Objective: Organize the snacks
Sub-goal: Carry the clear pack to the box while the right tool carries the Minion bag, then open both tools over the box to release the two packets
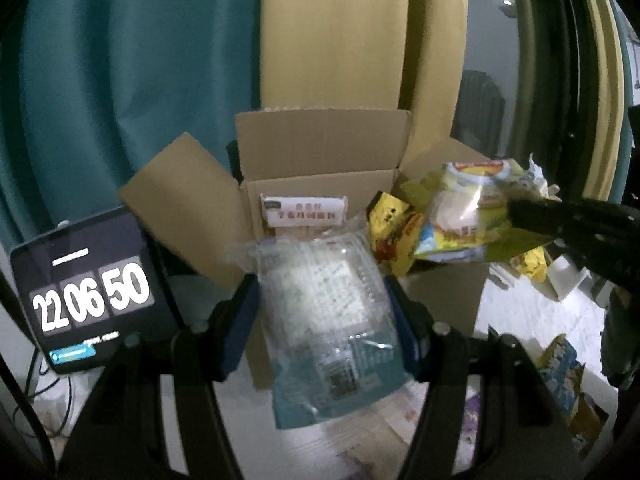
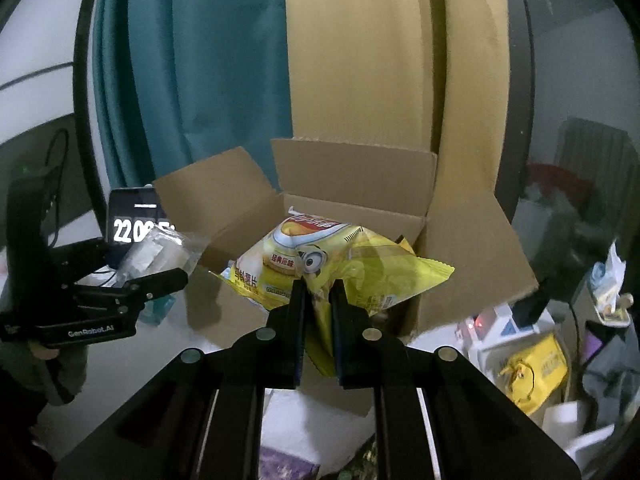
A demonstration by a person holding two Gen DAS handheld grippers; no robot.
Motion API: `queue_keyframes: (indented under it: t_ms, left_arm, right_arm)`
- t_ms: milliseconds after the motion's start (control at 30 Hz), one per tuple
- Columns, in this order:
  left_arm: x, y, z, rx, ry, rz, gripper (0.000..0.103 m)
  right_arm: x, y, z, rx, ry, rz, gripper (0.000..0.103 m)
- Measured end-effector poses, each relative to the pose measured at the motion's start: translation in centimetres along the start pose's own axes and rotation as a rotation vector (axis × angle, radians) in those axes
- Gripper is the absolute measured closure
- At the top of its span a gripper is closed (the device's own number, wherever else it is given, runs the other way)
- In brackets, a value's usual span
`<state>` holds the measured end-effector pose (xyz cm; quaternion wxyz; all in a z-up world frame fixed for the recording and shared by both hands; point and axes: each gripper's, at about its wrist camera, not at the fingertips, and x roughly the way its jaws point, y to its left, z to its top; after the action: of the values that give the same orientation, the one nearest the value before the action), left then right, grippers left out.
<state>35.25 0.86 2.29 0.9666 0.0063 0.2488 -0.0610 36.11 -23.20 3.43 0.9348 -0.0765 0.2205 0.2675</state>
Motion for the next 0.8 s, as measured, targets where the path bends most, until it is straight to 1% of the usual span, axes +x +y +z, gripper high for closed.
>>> queue_keyframes:
  t_ms: [233, 333, 367, 400, 433, 467, 500, 633, 800]
  left_arm:
    - [4.2, 0.8, 2.3, -0.015, -0.008, 0.005, 0.038]
    - [6.1, 1.3, 3.3, -0.031, -0.002, 0.02, 0.036]
    - [6.7, 1.4, 3.7, -0.035, 0.0, 0.027, 0.027]
    - [7.0, 1.5, 3.8, -0.041, -0.003, 0.026, 0.021]
    - [7.2, 1.7, 4.1, -0.051, -0.011, 0.017, 0.011]
    - [7.3, 1.9, 4.3, -0.064, -0.017, 0.009, 0.008]
    - [7.3, 2.0, 4.4, -0.072, -0.02, 0.005, 0.007]
    - [6.3, 2.2, 4.3, -0.09, -0.027, -0.006, 0.007]
    - [3.1, 1.4, 3.1, -0.092, -0.044, -0.022, 0.007]
  right_arm:
    - [4.4, -1.0, 1.1, 0.003, 0.016, -0.013, 0.09]
    - [6.5, -1.4, 1.5, 0.009, 0.016, -0.039, 0.09]
    - [7.4, -1.3, 1.7, -0.007, 0.027, -0.055, 0.086]
    - [7.8, -1.3, 1.9, -0.014, 0.035, -0.064, 0.075]
    - [8.1, -1.3, 2.0, -0.017, 0.04, -0.064, 0.067]
    - [8.2, -1.2, 2.2, -0.02, 0.036, -0.058, 0.051]
    - [8.1, -1.2, 2.3, -0.025, 0.031, -0.058, 0.044]
    - [6.9, -1.1, 2.1, -0.025, 0.03, -0.065, 0.044]
    - [4.3, -1.2, 0.8, -0.005, 0.051, -0.089, 0.044]
